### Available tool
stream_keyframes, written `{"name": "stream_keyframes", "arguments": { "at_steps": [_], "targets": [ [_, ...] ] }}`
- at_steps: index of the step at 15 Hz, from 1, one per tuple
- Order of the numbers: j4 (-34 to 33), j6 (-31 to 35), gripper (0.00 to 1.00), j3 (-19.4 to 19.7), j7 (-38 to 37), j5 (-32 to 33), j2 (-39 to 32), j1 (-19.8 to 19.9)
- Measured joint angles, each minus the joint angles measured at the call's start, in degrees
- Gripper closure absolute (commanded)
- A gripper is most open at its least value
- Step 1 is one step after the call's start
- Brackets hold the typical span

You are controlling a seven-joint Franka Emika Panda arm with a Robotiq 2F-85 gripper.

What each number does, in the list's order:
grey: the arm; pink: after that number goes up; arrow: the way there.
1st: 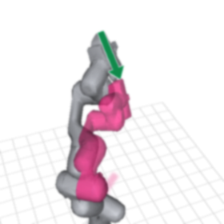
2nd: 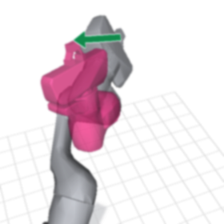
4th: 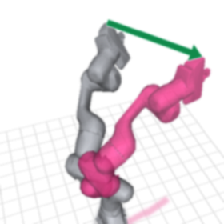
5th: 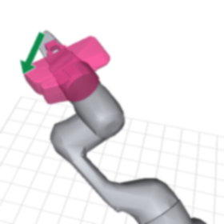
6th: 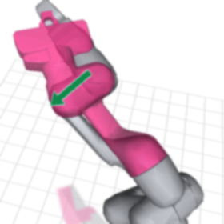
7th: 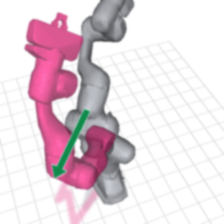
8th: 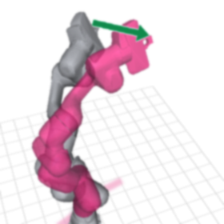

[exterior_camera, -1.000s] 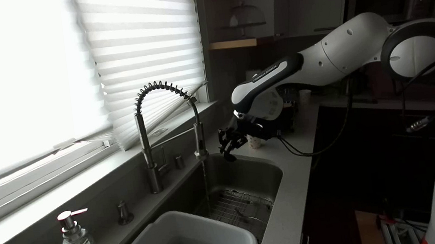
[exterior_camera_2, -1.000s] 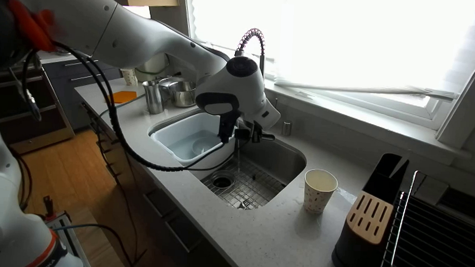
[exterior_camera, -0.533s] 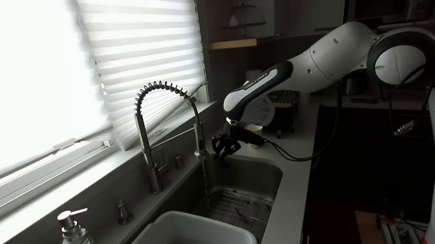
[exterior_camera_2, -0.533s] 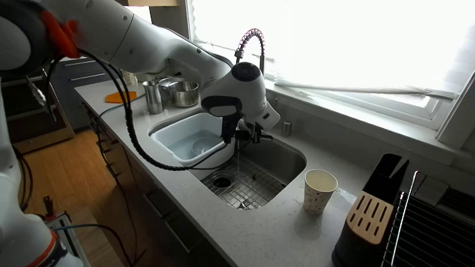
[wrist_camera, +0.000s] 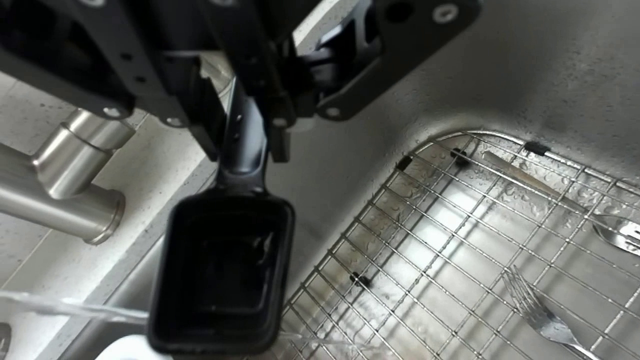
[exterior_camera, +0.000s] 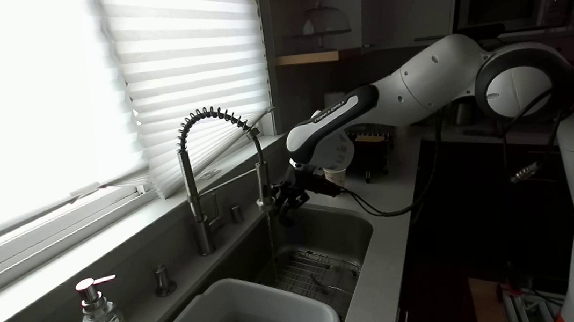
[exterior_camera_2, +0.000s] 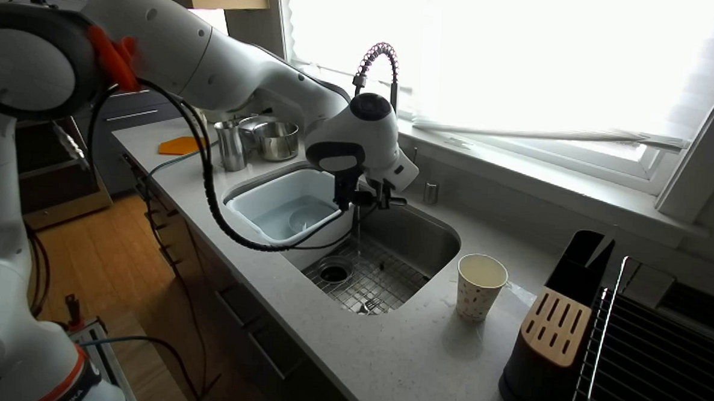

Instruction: Pick up the black scoop and use it to move one scoop of water from the tap into the styrofoam cup

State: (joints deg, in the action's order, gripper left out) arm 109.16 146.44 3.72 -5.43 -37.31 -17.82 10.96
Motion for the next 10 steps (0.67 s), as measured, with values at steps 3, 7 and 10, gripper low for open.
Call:
{"name": "stream_keyframes", "arguments": {
  "at_steps": [3, 7, 10],
  "targets": [
    [-0.3, 0.0, 0.94, -0.8, 0.2, 0.0, -0.2, 0.0],
    [-0.5, 0.6, 0.94, -1.3, 0.2, 0.0, -0.6, 0.0],
    [-0.6, 1.4, 0.94, -1.7, 0.0, -0.1, -0.9, 0.0]
  ]
}}
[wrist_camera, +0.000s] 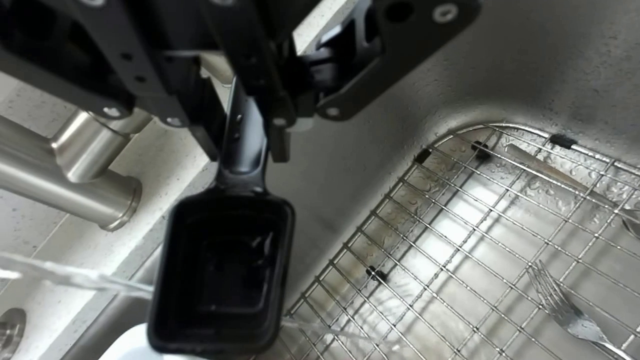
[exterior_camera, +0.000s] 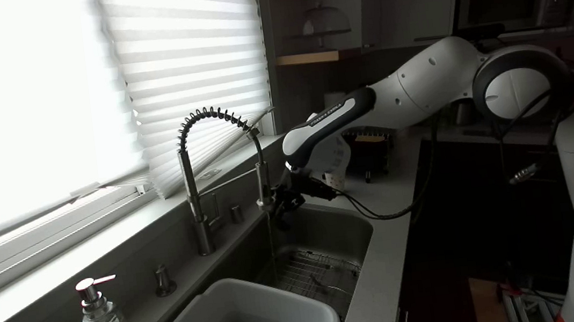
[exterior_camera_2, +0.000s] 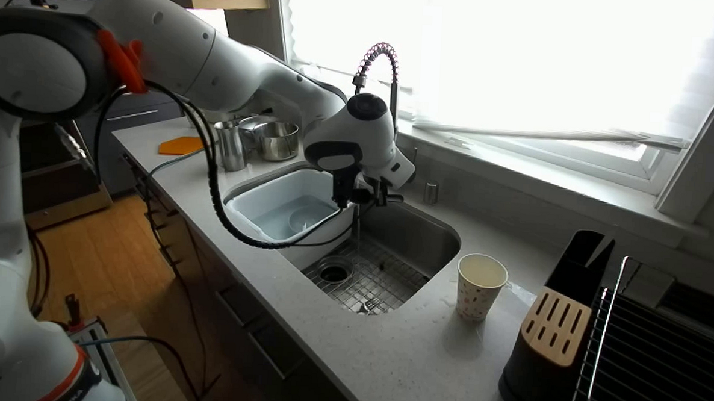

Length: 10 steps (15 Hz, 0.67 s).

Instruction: Pick up the black scoop and use it to move one scoop of water from the tap into the styrofoam cup

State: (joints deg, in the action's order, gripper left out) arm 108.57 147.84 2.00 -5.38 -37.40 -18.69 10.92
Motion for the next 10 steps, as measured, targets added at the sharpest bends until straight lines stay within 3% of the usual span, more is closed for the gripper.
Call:
{"name": "stream_keyframes", "arguments": {
  "at_steps": [10],
  "targets": [
    [-0.2, 6.9, 0.94, -1.7, -0.8, -1.8, -1.7, -0.5]
  ]
}}
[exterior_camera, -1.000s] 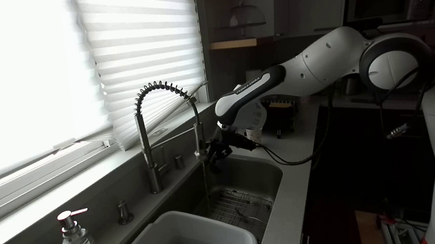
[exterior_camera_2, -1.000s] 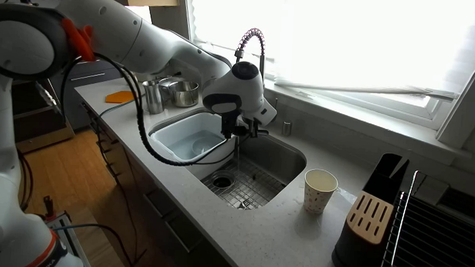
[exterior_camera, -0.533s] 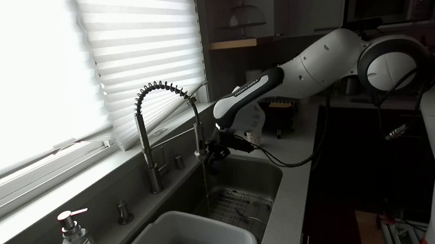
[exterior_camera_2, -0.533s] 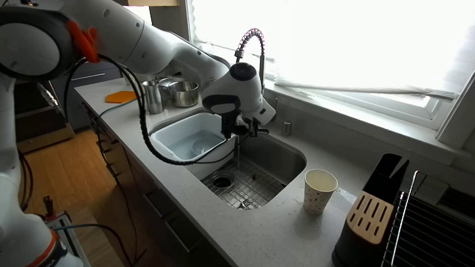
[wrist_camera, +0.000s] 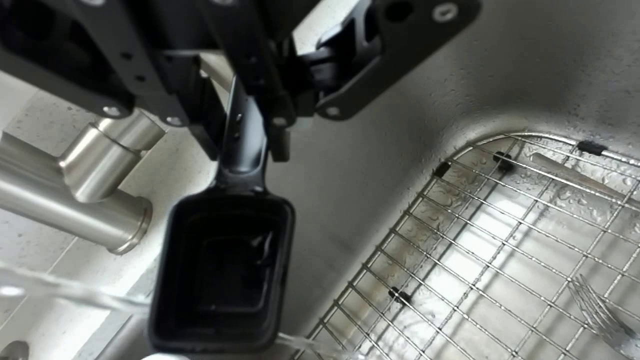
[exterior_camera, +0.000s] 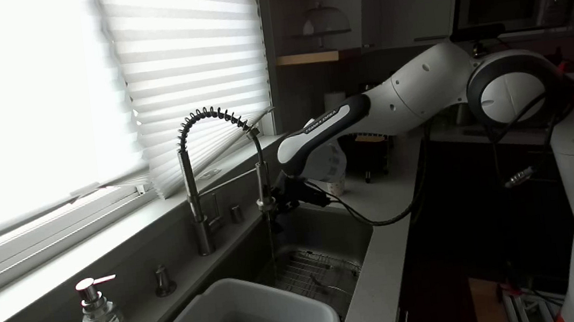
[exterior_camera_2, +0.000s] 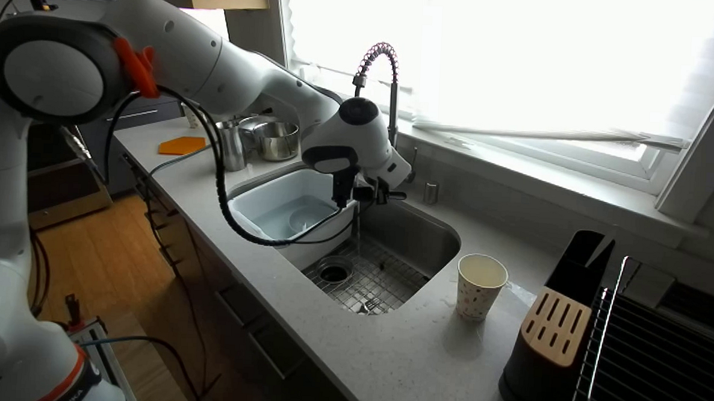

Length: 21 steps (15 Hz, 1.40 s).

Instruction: Pick up the black scoop and use it to move one scoop of water from the tap into the styrofoam cup

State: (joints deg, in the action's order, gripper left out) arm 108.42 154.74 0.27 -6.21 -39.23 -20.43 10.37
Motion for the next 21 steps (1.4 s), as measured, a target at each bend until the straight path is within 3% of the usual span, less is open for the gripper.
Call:
{"name": "stream_keyframes", "arguments": {
  "at_steps": [21],
  "targets": [
    [0.0, 3.7, 0.94, 0.1, -4.9, 0.2, -1.3, -0.8]
  ]
}}
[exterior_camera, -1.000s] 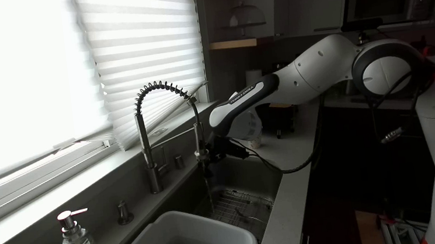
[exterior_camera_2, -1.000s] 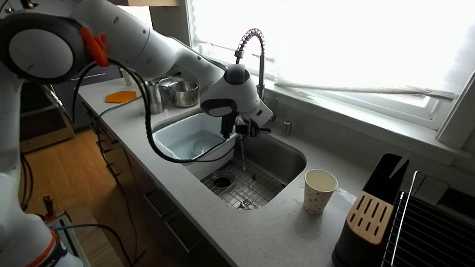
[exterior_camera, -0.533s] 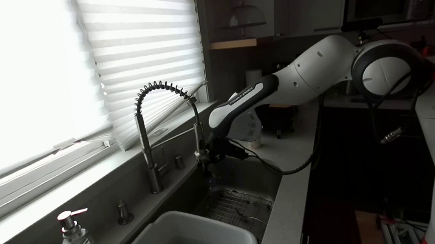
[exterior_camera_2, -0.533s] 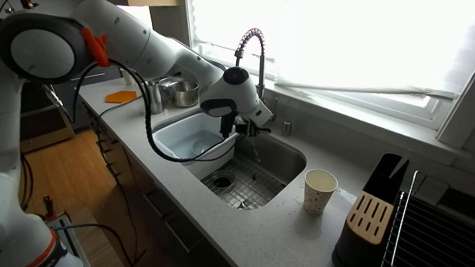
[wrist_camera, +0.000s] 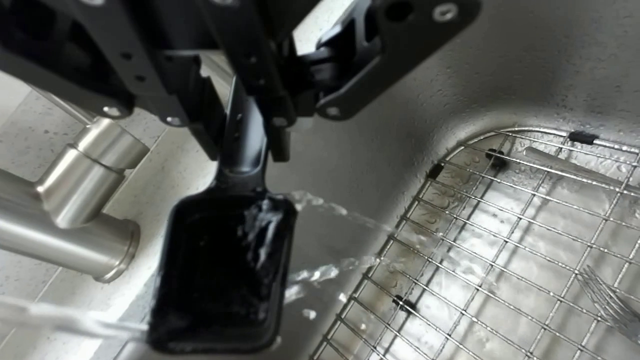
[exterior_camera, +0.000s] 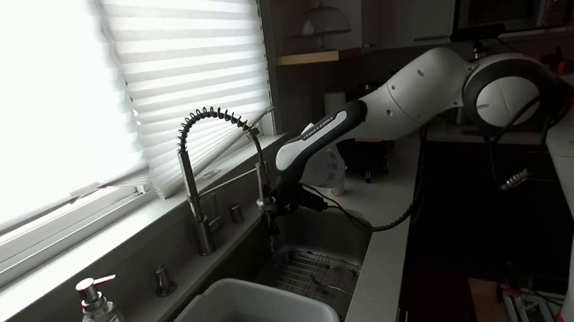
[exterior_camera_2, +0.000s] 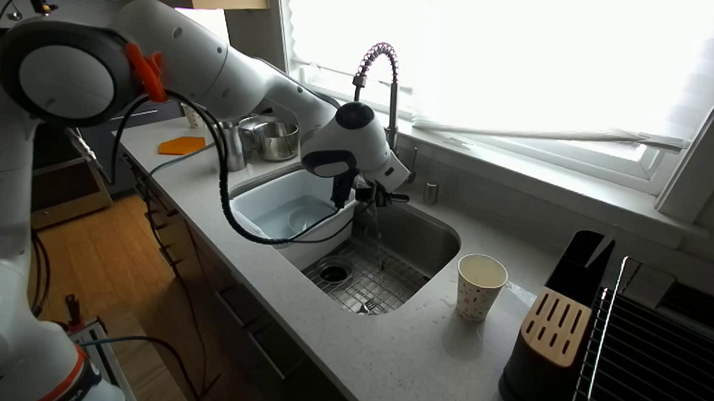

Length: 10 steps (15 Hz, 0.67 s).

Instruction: Pick up the black scoop and use it to move one scoop of water from the tap into the styrofoam cup

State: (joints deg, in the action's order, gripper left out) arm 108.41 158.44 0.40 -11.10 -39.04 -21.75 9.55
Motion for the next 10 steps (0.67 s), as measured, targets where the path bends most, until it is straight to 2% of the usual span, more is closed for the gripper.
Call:
{"name": "stream_keyframes", "arguments": {
  "at_steps": [10],
  "targets": [
    [-0.2, 0.4, 0.94, 0.5, -1.5, 0.3, -0.2, -0.7]
  ]
}}
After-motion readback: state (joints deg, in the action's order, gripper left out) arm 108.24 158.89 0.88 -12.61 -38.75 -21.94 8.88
